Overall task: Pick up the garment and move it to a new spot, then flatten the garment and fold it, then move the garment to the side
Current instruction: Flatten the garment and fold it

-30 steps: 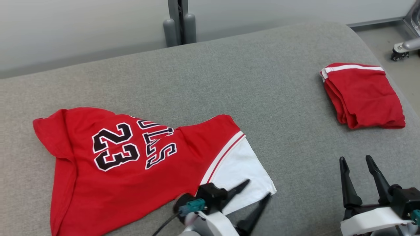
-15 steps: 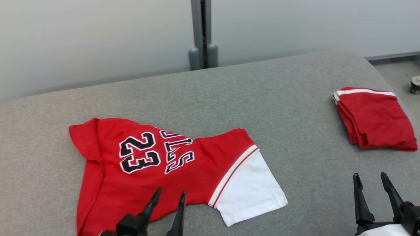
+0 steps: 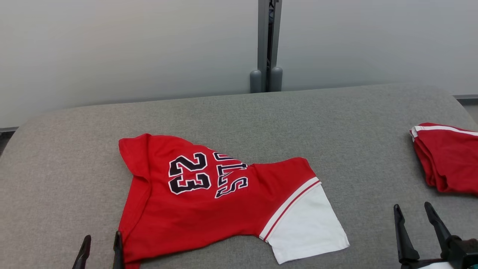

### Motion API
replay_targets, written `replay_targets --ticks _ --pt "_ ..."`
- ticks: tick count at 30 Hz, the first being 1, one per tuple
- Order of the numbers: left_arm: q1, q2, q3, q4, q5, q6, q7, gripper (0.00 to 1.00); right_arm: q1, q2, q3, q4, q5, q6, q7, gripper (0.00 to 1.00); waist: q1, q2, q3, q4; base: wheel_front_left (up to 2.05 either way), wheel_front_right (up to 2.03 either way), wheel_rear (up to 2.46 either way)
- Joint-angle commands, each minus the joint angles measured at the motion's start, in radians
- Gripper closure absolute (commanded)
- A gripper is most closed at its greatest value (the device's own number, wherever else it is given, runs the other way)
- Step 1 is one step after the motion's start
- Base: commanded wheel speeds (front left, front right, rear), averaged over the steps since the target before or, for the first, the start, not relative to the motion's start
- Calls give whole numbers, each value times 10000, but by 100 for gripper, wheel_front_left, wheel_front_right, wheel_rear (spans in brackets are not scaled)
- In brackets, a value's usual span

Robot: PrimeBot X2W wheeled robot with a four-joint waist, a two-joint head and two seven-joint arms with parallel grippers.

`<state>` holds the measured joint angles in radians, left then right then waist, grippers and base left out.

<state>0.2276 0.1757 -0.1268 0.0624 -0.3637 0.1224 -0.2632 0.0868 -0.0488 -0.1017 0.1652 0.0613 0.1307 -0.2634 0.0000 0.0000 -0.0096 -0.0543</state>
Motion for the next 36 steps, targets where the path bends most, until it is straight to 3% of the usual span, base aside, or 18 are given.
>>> replay_targets --ticks 1,8,17,21,26,36 --pt "199 -61 372 59 239 -202 -13 0 113 -45 29 19 5 0 -16 0 0 0 -112 162 0 0 0" --pt "407 -654 1843 340 1095 -1300 -15 0 286 -48 263 161 50 0 -16 0 0 0 -235 423 0 0 0" --pt "215 -1093 2388 779 1759 -2198 -14 0 332 -46 562 255 214 0 -16 0 0 0 -298 498 0 0 0" --pt "371 -1082 2158 1844 1703 -2329 26 0 145 -40 1180 463 498 0 -16 0 0 0 -278 453 0 0 0" --pt "-50 -922 1777 2860 1474 -2418 1283 0 -482 -239 2238 1623 598 0 34 0 0 0 -78 424 0 0 0" --pt "-1040 -970 1447 3602 939 -2403 2063 0 -2194 -589 3502 3616 787 0 1429 0 0 0 741 211 0 0 0"
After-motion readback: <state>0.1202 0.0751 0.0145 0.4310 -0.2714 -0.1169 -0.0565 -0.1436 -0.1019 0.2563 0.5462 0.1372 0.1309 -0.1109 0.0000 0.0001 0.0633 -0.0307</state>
